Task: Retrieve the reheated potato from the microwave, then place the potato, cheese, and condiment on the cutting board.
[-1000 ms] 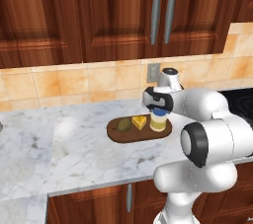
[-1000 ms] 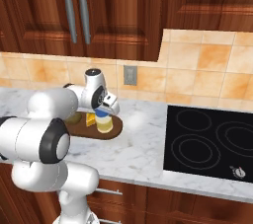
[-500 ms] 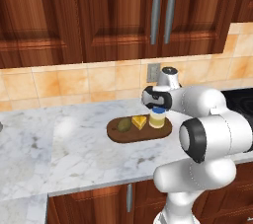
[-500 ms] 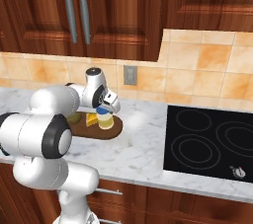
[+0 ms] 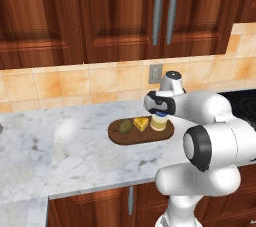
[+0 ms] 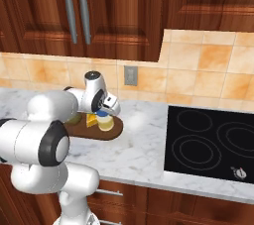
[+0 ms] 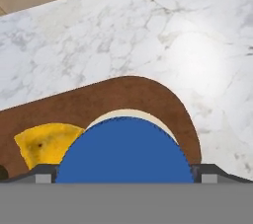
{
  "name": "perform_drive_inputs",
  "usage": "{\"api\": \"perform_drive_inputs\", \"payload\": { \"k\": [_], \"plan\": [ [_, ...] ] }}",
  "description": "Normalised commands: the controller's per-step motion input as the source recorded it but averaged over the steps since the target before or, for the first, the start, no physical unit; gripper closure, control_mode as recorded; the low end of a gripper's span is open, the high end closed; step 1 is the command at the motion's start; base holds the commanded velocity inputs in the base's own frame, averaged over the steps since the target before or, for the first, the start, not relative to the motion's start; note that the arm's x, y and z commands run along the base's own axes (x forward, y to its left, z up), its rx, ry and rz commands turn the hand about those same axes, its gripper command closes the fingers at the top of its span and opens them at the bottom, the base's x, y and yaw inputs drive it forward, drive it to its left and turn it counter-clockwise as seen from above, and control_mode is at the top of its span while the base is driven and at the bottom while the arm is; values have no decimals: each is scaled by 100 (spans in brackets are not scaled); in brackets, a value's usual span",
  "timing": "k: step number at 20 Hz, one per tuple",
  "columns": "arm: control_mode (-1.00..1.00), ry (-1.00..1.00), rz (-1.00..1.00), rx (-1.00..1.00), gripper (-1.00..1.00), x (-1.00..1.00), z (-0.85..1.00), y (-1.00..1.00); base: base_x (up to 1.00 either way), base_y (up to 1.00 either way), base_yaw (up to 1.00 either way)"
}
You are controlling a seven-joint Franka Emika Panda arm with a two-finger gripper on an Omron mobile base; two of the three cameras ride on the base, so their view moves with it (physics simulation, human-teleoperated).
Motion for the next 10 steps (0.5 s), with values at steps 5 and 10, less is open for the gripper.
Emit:
{"api": "perform_drive_inputs", "payload": {
  "k": [5,10],
  "plan": [
    [-100,29,0,0,-100,-21,-14,5,0,0,0],
    [-100,26,0,0,-100,-19,-11,7,0,0,0]
  ]
}}
